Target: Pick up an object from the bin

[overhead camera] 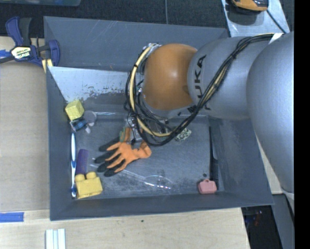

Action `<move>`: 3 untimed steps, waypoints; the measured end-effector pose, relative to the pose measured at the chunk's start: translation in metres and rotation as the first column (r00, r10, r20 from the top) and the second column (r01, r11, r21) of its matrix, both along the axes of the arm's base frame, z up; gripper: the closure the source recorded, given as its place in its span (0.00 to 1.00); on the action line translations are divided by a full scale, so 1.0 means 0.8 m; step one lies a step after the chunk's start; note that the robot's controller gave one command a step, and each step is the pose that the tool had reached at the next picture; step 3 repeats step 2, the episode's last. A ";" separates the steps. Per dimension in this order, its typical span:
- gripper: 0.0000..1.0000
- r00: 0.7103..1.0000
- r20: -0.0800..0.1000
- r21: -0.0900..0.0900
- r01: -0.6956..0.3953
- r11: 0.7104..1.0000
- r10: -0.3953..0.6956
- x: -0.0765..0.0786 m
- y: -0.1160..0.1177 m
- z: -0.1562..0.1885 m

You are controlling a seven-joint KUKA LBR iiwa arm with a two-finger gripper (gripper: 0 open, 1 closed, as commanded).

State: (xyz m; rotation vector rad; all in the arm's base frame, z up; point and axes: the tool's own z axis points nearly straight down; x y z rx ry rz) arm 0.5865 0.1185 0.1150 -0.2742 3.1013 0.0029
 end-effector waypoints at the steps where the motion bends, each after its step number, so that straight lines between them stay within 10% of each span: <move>1: 1.00 1.000 -0.002 0.000 0.001 1.000 -0.001 -0.001 0.000 -0.001; 3: 1.00 0.986 -0.008 -0.005 -0.169 0.986 0.169 0.005 0.000 0.025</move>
Offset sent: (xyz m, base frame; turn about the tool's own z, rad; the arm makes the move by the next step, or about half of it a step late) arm 0.0271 -0.0039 0.1029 -0.7335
